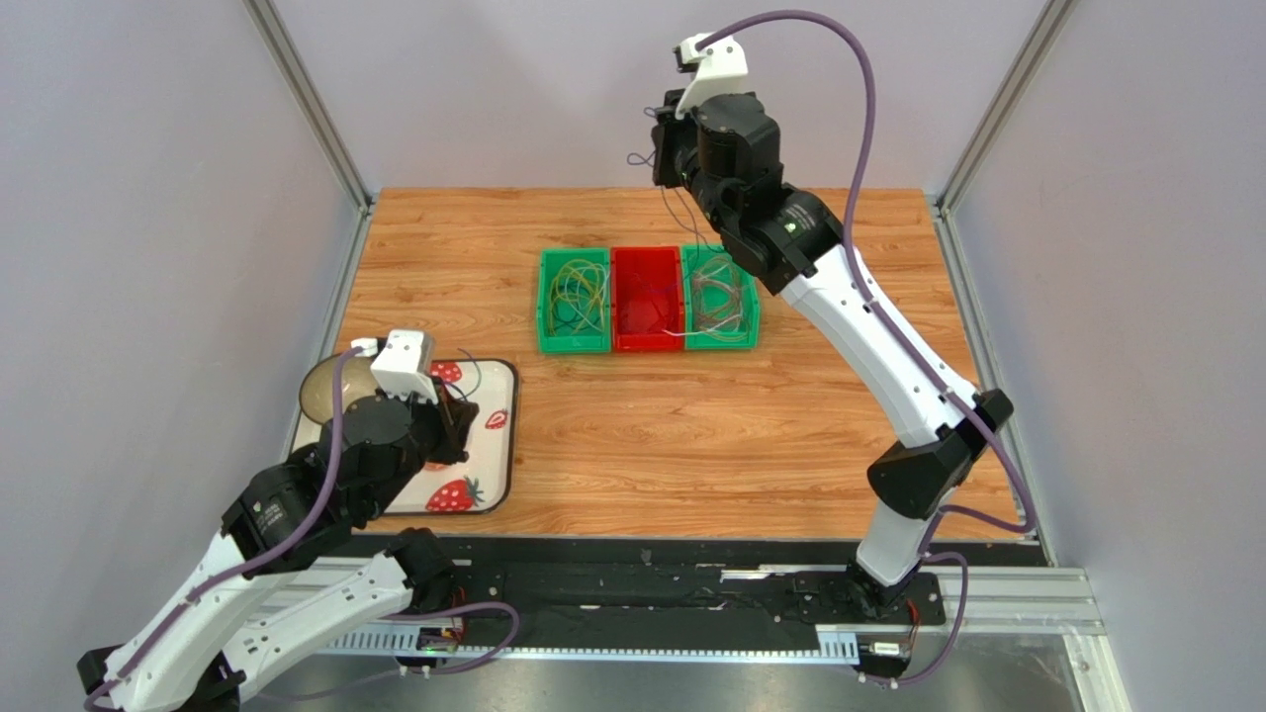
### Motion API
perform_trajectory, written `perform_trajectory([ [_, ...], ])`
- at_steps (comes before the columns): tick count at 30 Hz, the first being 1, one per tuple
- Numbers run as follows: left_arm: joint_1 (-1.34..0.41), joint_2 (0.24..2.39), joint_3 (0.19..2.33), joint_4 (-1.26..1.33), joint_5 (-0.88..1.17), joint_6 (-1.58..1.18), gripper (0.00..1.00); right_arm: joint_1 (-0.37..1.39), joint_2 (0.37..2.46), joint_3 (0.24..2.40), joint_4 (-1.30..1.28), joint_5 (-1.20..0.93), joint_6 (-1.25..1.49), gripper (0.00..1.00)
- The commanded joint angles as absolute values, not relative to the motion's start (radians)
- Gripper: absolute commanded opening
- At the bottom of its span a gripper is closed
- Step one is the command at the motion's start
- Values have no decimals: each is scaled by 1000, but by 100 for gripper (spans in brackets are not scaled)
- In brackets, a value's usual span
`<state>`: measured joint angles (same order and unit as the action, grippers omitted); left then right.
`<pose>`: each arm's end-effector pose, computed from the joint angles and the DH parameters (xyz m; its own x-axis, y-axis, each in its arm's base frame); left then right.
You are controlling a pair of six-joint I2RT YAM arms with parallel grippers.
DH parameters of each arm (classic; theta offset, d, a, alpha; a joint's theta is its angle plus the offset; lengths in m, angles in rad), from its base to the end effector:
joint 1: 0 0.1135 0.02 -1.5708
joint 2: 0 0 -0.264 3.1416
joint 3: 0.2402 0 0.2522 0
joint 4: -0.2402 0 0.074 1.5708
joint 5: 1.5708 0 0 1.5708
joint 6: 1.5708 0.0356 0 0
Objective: Untangle the cables
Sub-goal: Place the cable in the bin.
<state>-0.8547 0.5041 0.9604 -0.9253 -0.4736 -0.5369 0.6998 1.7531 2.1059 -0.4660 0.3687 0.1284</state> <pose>0.0625 -0.0471 0.3550 -0.4617 -0.1628 -0.8720 0.1956 0.9401 -0.2791 0.3016 0.2372 0.5020 -0.1275 0.0488 -0.9906 -0.3131 0.9457 0.0869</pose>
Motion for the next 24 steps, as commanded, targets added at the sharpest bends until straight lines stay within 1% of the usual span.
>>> perform_trajectory([
  [1,-853,502,956,-931,-497,-522,0,672,1792,2140,-436,316,170,0],
  [8,-851,515,957,-930,-500,-517,0,638,1813,2089,-431,247,225,0],
  [24,-851,505,957,-931,-509,-520,0,608,1911,2016,-413,167,290,0],
])
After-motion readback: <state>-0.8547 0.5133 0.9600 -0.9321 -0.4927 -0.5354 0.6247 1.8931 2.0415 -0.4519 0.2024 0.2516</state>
